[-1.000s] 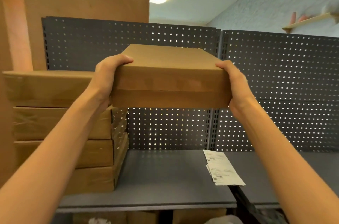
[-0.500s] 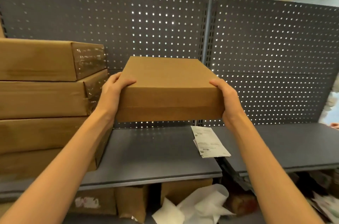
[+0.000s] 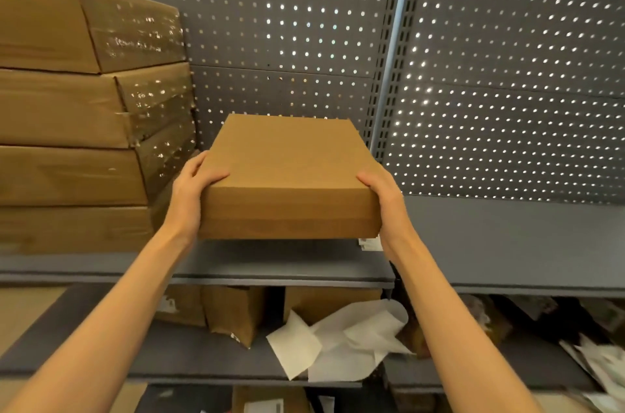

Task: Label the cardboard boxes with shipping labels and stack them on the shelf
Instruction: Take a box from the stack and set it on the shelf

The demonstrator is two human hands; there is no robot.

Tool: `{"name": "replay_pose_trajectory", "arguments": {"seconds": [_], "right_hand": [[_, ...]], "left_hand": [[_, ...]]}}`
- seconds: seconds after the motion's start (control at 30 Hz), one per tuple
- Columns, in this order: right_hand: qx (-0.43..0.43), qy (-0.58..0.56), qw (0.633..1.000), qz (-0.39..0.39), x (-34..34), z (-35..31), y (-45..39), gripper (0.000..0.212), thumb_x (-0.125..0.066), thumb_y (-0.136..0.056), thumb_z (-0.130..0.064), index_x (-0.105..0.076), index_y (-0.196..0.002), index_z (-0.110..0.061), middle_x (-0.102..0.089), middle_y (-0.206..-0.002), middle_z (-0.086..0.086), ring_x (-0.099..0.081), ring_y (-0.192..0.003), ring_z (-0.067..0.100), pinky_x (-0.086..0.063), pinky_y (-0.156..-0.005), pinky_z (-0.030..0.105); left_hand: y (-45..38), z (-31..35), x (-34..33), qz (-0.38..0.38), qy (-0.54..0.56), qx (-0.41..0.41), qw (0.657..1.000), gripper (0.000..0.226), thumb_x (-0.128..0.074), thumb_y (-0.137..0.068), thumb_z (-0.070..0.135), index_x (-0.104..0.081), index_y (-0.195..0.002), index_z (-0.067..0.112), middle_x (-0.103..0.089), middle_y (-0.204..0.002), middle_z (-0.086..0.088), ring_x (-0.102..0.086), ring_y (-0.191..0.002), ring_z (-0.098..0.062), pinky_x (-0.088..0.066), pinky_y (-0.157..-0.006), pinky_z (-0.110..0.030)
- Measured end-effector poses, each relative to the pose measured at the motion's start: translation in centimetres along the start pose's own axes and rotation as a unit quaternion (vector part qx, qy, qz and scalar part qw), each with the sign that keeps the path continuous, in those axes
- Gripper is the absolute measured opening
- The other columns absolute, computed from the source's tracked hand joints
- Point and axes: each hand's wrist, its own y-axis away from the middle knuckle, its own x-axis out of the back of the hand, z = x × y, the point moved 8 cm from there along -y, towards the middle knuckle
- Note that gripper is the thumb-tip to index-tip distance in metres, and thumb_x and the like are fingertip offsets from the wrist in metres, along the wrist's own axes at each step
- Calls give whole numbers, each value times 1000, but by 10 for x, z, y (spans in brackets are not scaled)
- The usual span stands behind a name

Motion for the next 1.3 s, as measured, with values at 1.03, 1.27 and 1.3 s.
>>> {"name": "replay_pose_trajectory", "arguments": {"seconds": [1.03,1.27,1.3], "right_hand": [[-47,-7,999,4,-19,76,-21,77,-61,-68,-45,-42,-140,-25,-55,-128,-7,-55,-107,5,-44,-77,23],[-46,29,998,9,-13,68,-18,64,-60,-89,-36,-34,-146,-21,-44,-137,-9,-47,-115,6,-40,-80,15],[-40,37,998,13,-9,64,-18,65,-58,-90,-35,-31,-147,-19,-41,-142,-8,-43,-122,7,-38,-88,16]], "left_hand": [[-14,-74,12,-10,-44,67,997,73,-48,-69,41,-43,-138,19,-48,-126,5,-46,-94,0,-35,-75,-18],[-13,-55,21,27,-128,1,991,49,-61,-88,17,-48,-135,15,-50,-131,3,-45,-115,-9,-34,-88,-16],[-12,-49,21,25,-149,-15,988,49,-62,-87,17,-49,-135,16,-51,-132,2,-46,-118,-9,-34,-92,-19]]}}
